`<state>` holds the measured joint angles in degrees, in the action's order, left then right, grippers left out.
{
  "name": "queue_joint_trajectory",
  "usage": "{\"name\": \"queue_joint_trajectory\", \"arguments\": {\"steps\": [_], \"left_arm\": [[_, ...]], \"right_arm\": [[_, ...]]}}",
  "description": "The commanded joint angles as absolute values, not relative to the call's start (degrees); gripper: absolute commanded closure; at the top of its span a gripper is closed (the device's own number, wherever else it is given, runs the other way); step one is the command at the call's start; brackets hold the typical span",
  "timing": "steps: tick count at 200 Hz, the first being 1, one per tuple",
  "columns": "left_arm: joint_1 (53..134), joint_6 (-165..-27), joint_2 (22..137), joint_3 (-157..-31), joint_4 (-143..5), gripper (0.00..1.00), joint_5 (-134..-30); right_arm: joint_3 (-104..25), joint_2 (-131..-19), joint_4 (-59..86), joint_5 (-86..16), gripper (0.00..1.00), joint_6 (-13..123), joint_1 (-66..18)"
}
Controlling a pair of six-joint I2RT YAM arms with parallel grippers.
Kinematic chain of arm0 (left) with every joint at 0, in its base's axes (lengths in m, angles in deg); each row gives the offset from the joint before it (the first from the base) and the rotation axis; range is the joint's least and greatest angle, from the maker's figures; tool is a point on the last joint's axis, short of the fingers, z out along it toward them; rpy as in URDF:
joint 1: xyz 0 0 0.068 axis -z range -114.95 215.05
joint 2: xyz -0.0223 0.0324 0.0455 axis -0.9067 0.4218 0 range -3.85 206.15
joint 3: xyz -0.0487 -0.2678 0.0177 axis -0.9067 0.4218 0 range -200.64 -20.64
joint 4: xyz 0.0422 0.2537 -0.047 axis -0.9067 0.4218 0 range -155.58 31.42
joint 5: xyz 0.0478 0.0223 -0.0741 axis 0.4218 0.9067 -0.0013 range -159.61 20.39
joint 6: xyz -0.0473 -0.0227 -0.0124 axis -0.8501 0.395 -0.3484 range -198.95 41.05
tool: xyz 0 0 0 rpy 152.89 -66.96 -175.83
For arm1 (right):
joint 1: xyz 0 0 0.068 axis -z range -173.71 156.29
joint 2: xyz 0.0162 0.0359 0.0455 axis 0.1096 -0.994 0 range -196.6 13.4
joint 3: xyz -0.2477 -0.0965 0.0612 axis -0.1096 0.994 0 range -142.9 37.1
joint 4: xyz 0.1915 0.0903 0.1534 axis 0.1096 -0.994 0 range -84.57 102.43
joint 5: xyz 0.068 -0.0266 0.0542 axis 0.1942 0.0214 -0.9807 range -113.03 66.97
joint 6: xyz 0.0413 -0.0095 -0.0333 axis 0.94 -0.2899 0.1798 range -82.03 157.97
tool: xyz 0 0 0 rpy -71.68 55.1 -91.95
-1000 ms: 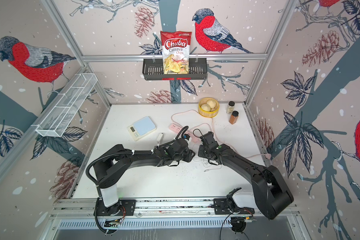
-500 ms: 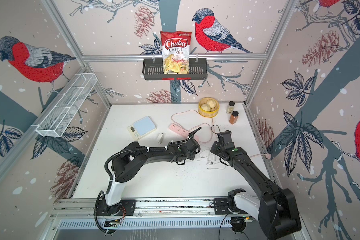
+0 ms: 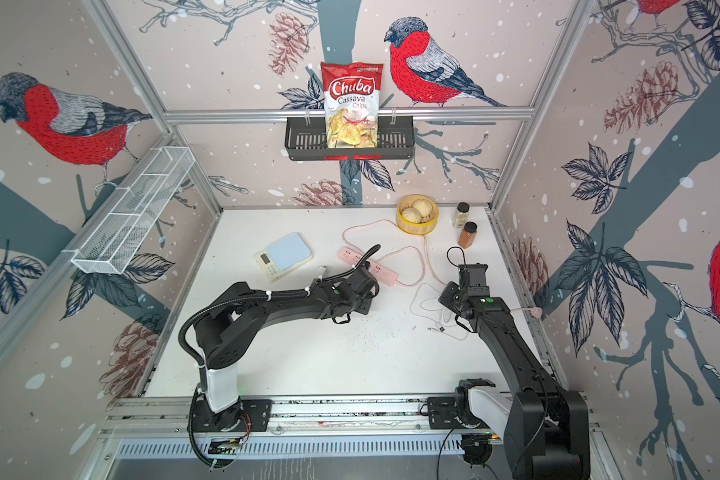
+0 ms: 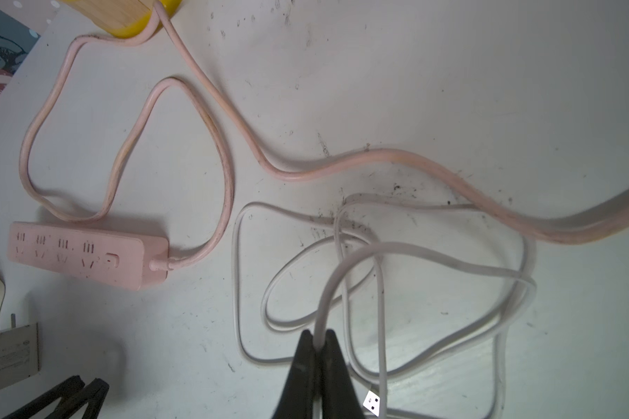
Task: Charge the electronic scale
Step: Adjust the charging cable at the center of the board.
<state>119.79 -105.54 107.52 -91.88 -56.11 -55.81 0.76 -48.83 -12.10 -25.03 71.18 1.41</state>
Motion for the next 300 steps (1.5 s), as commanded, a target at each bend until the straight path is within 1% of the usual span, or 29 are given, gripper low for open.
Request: {"name": "queue_joint_trajectory", "arguments": {"steps": [1,23,57,106,138,149,156,164,172,184,194,203,209,222,242,257,287,300], "left_arm": [[124.8,-102.6,111.5,-99.1,-57.0,0.57,-60.9],[127.6,-103.2,117.0,-106.1,-56.3,0.56,-61.4],[127.3,-102.4,122.1,-112.3,-55.8,0.55,-58.1],[126.8,-101.4,127.9,-119.8,-54.3,0.54,-58.6],[126.8,-101.5,133.4,-125.6,-50.2,0.56,-56.3],[126.8,-101.9,134.6,-126.7,-48.8,0.58,-55.8],[126.8,-102.3,135.0,-126.9,-47.8,0.61,-55.7],[126.7,-102.6,135.0,-126.7,-47.0,0.67,-56.0],[126.7,-102.6,134.5,-125.9,-46.7,0.8,-56.3],[126.7,-102.5,132.7,-123.4,-47.1,1.0,-56.7],[126.5,-102.1,130.4,-120.5,-48.3,1.0,-56.9],[126.2,-101.5,128.1,-117.9,-49.4,1.0,-56.8],[126.0,-100.9,126.6,-116.3,-50.1,1.0,-56.8],[125.1,-99.7,123.5,-112.8,-51.6,1.0,-56.8],[123.3,-97.3,118.7,-108.9,-53.3,1.0,-56.7],[121.9,-95.2,115.0,-106.8,-54.2,1.0,-56.4],[119.6,-89.8,109.2,-104.7,-54.4,1.0,-57.0],[118.6,-88.1,107.5,-104.2,-54.6,1.0,-59.3]], "right_arm": [[1.3,-49.3,-11.7,-26.6,1.0,71.5,0.8],[1.5,-49.2,-11.5,-26.9,1.0,72.1,0.6],[1.7,-47.9,-12.1,-26.6,1.0,72.0,0.4],[2.5,-47.1,-12.2,-26.8,1.0,72.1,0.0],[2.7,-46.4,-12.5,-26.7,1.0,72.2,-0.1],[2.6,-46.1,-12.9,-26.6,1.0,72.0,-0.1],[2.4,-45.8,-13.1,-26.5,0.98,71.9,-0.1],[2.2,-45.5,-13.5,-26.2,0.95,71.8,0.0],[2.0,-45.0,-14.0,-25.9,0.87,71.8,0.0],[1.4,-44.2,-14.5,-25.4,0.68,71.5,-0.1],[0.8,-43.5,-15.0,-25.0,0.55,71.3,-0.1],[0.2,-43.0,-15.4,-24.9,0.46,71.2,-0.2],[-0.3,-42.6,-15.7,-24.9,0.41,71.3,-0.1],[-1.2,-41.5,-15.8,-25.0,0.36,71.3,-0.3],[-1.9,-39.6,-14.9,-25.5,0.35,71.2,-1.4],[-1.7,-38.7,-12.7,-26.1,0.35,69.9,-4.2],[-0.9,-41.8,-7.7,-26.9,0.34,67.6,-15.5],[0.3,-44.4,-3.5,-30.2,0.33,66.0,-20.6]]}}
